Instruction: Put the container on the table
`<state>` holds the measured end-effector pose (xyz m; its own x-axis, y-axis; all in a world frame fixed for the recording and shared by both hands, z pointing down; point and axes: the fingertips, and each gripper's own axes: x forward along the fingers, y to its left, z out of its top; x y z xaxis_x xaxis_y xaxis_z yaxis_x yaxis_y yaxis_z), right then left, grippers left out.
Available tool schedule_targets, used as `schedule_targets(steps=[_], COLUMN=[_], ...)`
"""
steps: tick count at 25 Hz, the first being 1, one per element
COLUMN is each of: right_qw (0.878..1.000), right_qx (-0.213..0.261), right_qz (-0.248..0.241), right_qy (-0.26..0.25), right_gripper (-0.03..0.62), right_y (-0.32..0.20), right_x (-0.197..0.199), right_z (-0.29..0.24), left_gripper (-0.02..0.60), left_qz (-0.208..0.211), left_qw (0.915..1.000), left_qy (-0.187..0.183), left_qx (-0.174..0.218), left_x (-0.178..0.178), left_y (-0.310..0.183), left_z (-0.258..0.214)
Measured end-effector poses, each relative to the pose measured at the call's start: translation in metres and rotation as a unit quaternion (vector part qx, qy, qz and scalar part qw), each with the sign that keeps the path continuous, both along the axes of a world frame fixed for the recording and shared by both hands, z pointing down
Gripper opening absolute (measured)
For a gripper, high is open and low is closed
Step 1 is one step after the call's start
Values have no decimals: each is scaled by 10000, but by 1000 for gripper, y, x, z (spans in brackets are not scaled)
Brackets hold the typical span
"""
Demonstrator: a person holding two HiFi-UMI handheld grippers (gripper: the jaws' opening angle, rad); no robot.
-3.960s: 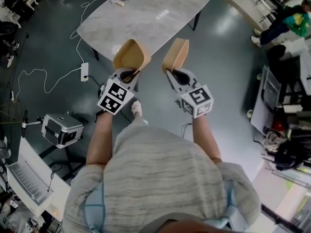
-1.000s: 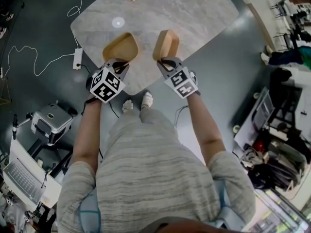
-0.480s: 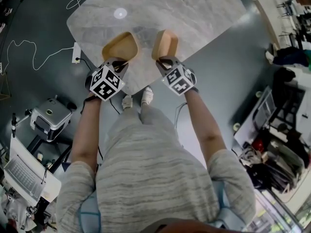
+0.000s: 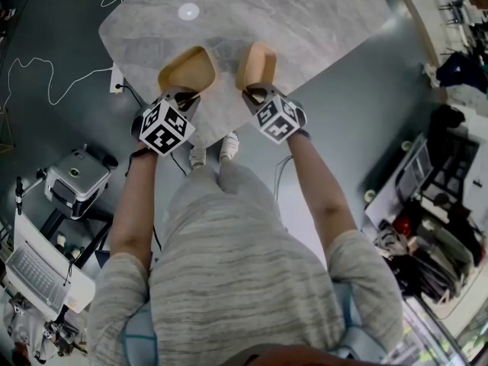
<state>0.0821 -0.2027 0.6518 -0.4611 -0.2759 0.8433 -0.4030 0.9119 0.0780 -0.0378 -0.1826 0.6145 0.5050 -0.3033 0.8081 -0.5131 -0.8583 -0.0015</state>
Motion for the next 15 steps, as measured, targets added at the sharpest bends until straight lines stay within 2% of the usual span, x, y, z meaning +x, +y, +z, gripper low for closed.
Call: schedule_targets(steps=[15], right_qw=[9996], right_qx=[-122], right_qz=[-194], right_qy=[164], right_gripper=[23], right_y=[1], right_x=[-3], right_z=[17], left_gripper=[3], left_qz=[20], left_qw=[10000], left_qy=[25], left_qx=[-43], left_x=[2], left_y=[-4], left_z=[2])
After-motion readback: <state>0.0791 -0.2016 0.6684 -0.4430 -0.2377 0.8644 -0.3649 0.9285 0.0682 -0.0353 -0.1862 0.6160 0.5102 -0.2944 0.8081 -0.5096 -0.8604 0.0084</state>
